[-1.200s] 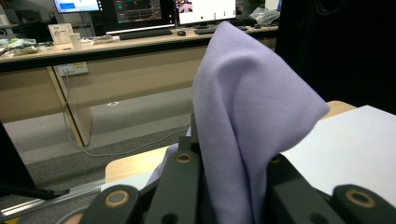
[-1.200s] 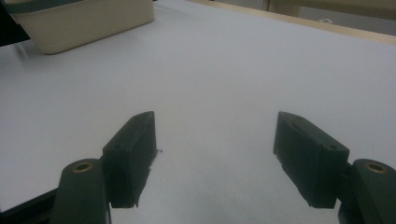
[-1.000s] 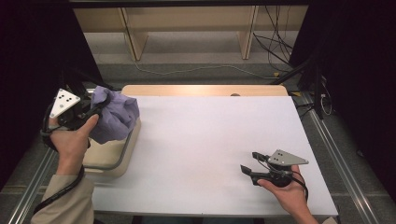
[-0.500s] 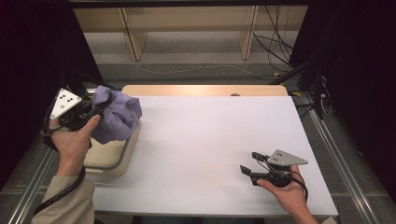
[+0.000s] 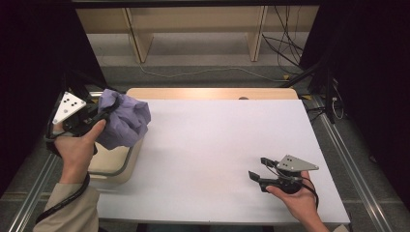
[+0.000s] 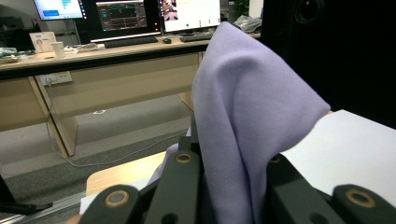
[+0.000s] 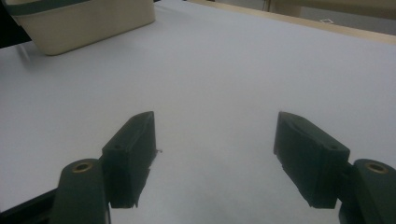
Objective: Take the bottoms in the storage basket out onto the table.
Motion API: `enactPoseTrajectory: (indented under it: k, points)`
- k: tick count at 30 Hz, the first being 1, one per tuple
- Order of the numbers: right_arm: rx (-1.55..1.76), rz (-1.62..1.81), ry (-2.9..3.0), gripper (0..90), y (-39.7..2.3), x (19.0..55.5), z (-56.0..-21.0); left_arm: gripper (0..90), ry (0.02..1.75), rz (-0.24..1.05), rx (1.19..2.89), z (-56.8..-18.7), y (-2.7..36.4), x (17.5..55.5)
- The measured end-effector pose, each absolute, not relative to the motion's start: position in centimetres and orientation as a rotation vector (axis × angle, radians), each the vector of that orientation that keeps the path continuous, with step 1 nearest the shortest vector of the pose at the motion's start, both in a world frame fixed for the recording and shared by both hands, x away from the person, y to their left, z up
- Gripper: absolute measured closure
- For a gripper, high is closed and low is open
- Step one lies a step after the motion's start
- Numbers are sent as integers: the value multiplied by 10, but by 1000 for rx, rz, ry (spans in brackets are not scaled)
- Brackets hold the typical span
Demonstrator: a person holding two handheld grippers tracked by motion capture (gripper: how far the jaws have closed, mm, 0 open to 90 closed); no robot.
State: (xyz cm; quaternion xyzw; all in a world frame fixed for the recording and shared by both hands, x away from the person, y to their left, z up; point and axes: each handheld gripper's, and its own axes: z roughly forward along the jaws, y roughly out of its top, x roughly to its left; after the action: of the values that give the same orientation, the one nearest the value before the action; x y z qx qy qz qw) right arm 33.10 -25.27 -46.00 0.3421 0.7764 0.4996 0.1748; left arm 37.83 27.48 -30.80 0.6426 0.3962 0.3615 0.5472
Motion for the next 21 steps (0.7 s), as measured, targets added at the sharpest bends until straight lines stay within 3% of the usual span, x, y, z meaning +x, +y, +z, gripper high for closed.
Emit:
enactPoseTrajectory:
  k: [21]
  points:
    - [976, 1419, 2188, 287, -253, 330, -459, 836, 892, 826, 1542, -306, 258, 373]
